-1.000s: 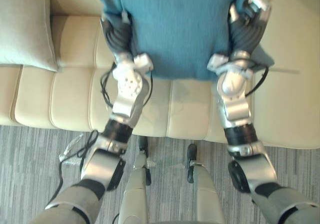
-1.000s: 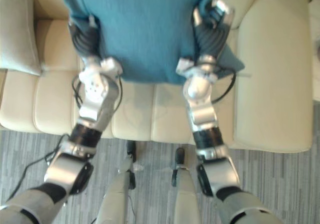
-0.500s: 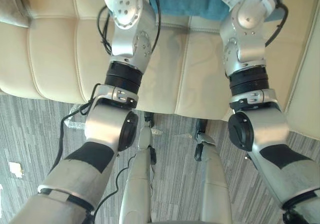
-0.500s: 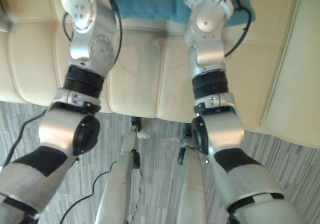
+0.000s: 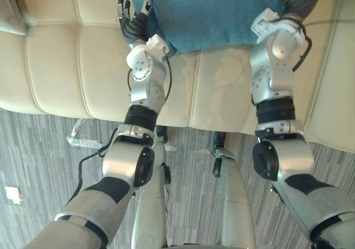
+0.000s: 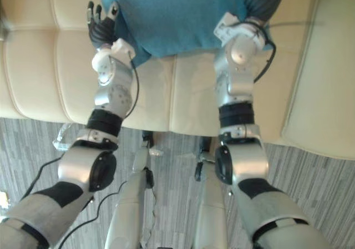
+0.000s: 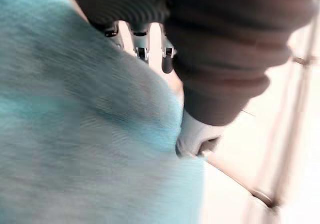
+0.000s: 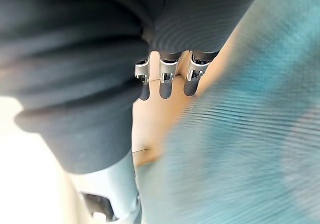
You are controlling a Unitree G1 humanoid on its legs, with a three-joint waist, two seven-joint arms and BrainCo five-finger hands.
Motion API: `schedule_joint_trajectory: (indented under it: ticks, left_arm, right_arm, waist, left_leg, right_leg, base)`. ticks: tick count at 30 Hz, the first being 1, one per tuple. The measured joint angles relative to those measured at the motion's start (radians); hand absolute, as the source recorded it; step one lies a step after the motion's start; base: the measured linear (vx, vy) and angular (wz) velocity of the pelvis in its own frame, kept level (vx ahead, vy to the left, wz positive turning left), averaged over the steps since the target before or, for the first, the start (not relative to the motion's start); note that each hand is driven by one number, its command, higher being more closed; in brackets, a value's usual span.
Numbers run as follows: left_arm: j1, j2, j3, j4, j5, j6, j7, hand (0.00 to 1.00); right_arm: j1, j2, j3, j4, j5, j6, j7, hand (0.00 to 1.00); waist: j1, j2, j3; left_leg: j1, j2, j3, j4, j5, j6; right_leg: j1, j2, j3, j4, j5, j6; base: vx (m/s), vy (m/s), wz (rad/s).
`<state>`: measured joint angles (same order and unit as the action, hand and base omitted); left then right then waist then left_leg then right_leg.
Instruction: Pick up cushions and gather them together orderly.
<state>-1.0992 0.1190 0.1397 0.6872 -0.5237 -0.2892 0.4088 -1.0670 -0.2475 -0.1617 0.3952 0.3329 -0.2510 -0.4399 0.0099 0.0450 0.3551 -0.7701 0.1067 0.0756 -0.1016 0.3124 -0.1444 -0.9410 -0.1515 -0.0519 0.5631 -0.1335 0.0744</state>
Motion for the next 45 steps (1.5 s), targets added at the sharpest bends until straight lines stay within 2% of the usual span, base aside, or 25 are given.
schedule_joint_trajectory:
  ticks: [4, 8, 10, 11, 13, 14, 16, 19, 21, 24, 28, 31, 35, 41, 43, 45]
  left_arm:
    - [0.162, 0.157, 0.0, -0.11, -0.001, -0.021, -0.049, 0.0]
    - [0.35, 0.2, -0.007, -0.23, 0.0, -0.04, -0.071, 0.0]
    - [0.541, 0.177, -0.047, -0.303, 0.006, -0.053, -0.1, 0.0]
    - [0.576, 0.165, -0.054, -0.31, 0.01, -0.053, -0.107, 0.0]
    - [0.79, 0.084, -0.111, -0.344, 0.03, -0.052, -0.144, 0.0]
    - [0.814, 0.075, -0.119, -0.344, 0.033, -0.052, -0.148, 0.0]
    - [1.005, 0.006, -0.184, -0.33, 0.075, -0.023, -0.212, 0.0]
    - [1.152, -0.03, -0.232, -0.237, 0.143, 0.01, -0.279, 0.0]
    - [1.193, -0.04, -0.234, -0.156, 0.189, 0.027, -0.307, 0.0]
    - [1.238, -0.08, -0.164, 0.034, 0.285, 0.068, -0.334, 0.0]
    - [1.246, -0.102, -0.053, 0.194, 0.348, 0.107, -0.336, 0.0]
    - [1.247, -0.096, -0.009, 0.25, 0.368, 0.111, -0.337, 0.0]
    - [1.24, -0.066, 0.003, 0.309, 0.404, 0.126, -0.353, 0.0]
    - [1.23, -0.047, -0.001, 0.362, 0.42, 0.14, -0.356, 0.0]
    - [1.219, -0.047, -0.001, 0.365, 0.424, 0.141, -0.355, 0.0]
    - [1.194, -0.047, -0.002, 0.365, 0.426, 0.142, -0.354, 0.0]
  right_arm:
    - [0.234, -0.119, 0.008, -0.162, 0.042, -0.032, 0.108, 0.0]
    - [0.458, -0.125, 0.017, -0.283, 0.04, -0.049, 0.168, 0.0]
    - [0.655, -0.104, 0.057, -0.345, 0.039, -0.051, 0.212, 0.0]
    - [0.691, -0.096, 0.063, -0.351, 0.036, -0.052, 0.224, 0.0]
    - [0.888, -0.03, 0.117, -0.349, 0.02, -0.05, 0.28, 0.0]
    - [0.909, -0.021, 0.123, -0.348, 0.019, -0.05, 0.286, 0.0]
    - [1.071, 0.062, 0.139, -0.314, -0.021, -0.029, 0.347, 0.0]
    - [1.197, 0.127, 0.134, -0.162, -0.057, -0.01, 0.388, 0.0]
    - [1.236, 0.154, 0.131, -0.064, -0.061, 0.0, 0.402, 0.0]
    - [1.278, 0.217, 0.113, 0.147, -0.062, 0.031, 0.424, 0.0]
    - [1.277, 0.259, 0.038, 0.364, -0.046, 0.058, 0.437, 0.0]
    - [1.261, 0.254, -0.006, 0.447, -0.044, 0.064, 0.438, 0.0]
    - [1.252, 0.244, -0.073, 0.584, -0.05, 0.082, 0.439, 0.0]
    - [1.216, 0.239, -0.109, 0.652, -0.058, 0.101, 0.439, 0.0]
    - [1.198, 0.239, -0.109, 0.653, -0.058, 0.103, 0.439, 0.0]
    - [1.156, 0.237, -0.096, 0.646, -0.058, 0.103, 0.438, 0.0]
  waist:
    - [-0.002, -0.005, -0.002]
    - [-0.003, -0.013, -0.007]
    - [-0.002, -0.03, -0.016]
    - [-0.003, -0.034, -0.019]
    - [-0.002, -0.068, -0.042]
    - [-0.001, -0.072, -0.047]
    - [0.0, -0.098, -0.082]
    - [0.001, -0.109, -0.16]
    - [0.001, -0.103, -0.201]
    - [0.002, -0.086, -0.272]
    - [0.004, -0.064, -0.322]
    - [0.002, -0.056, -0.341]
    - [-0.001, -0.071, -0.356]
    - [-0.004, -0.075, -0.351]
    - [-0.003, -0.078, -0.341]
    - [-0.001, -0.082, -0.301]
  left_leg:
    - [0.084, 0.001, 0.001, 0.0, -0.009, 0.014]
    - [0.163, -0.001, -0.001, 0.003, -0.011, 0.024]
    - [0.232, -0.004, -0.002, 0.021, -0.037, 0.027]
    - [0.246, -0.005, -0.003, 0.021, -0.041, 0.027]
    - [0.323, -0.009, -0.003, 0.045, -0.081, 0.023]
    - [0.329, -0.009, -0.003, 0.05, -0.086, 0.022]
    - [0.406, -0.007, -0.005, 0.056, -0.125, 0.023]
    - [0.473, -0.002, -0.004, 0.055, -0.149, 0.023]
    - [0.504, 0.0, -0.002, 0.054, -0.158, 0.025]
    - [0.58, 0.006, 0.003, 0.051, -0.186, 0.023]
    - [0.659, 0.015, 0.026, 0.025, -0.201, 0.022]
    - [0.705, 0.015, 0.034, -0.001, -0.199, 0.019]
    - [0.741, 0.006, 0.023, -0.001, -0.209, 0.018]
    - [0.743, -0.002, 0.029, -0.002, -0.216, 0.023]
    - [0.745, -0.002, 0.047, -0.002, -0.216, 0.024]
    - [0.755, 0.0, 0.083, -0.002, -0.217, 0.026]
  right_leg:
    - [0.085, 0.0, -0.005, 0.004, -0.021, -0.002]
    - [0.169, -0.002, -0.011, 0.005, -0.043, -0.002]
    - [0.249, -0.006, -0.016, 0.003, -0.065, -0.002]
    - [0.266, -0.006, -0.017, 0.003, -0.07, -0.001]
    - [0.36, -0.007, -0.024, -0.008, -0.096, -0.004]
    - [0.372, -0.007, -0.026, -0.011, -0.098, -0.003]
    - [0.468, -0.007, -0.042, -0.042, -0.116, -0.007]
    - [0.558, -0.004, -0.053, -0.092, -0.119, -0.004]
    - [0.601, -0.004, -0.056, -0.121, -0.118, -0.002]
    - [0.705, 0.003, -0.062, -0.193, -0.106, 0.007]
    - [0.798, 0.019, -0.053, -0.283, -0.077, 0.011]
    - [0.85, 0.03, -0.046, -0.335, -0.059, 0.014]
    - [0.919, 0.031, -0.043, -0.403, -0.042, 0.019]
    - [0.936, 0.028, -0.024, -0.451, -0.013, 0.023]
    - [0.931, 0.029, -0.009, -0.451, -0.002, 0.024]
    - [0.914, 0.029, 0.022, -0.439, 0.009, 0.028]
  base:
    - [0.0, -0.076, 0.02]
    - [0.04, -0.092, 0.05]
    - [0.07, -0.104, 0.06]
    - [0.08, -0.127, 0.06]
    - [0.07, -0.107, 0.03]
    - [0.07, -0.075, -0.01]
    - [0.07, -0.041, 0.03]
    - [0.1, -0.01, 0.0]
    - [0.1, 0.006, -0.02]
    - [0.09, 0.012, -0.05]
    - [0.07, 0.023, -0.15]
    - [0.06, 0.012, -0.14]
    - [0.08, 0.017, 0.03]
    - [0.05, 0.019, -0.07]
    - [0.01, 0.015, -0.21]
    - [-0.05, 0.03, -0.49]
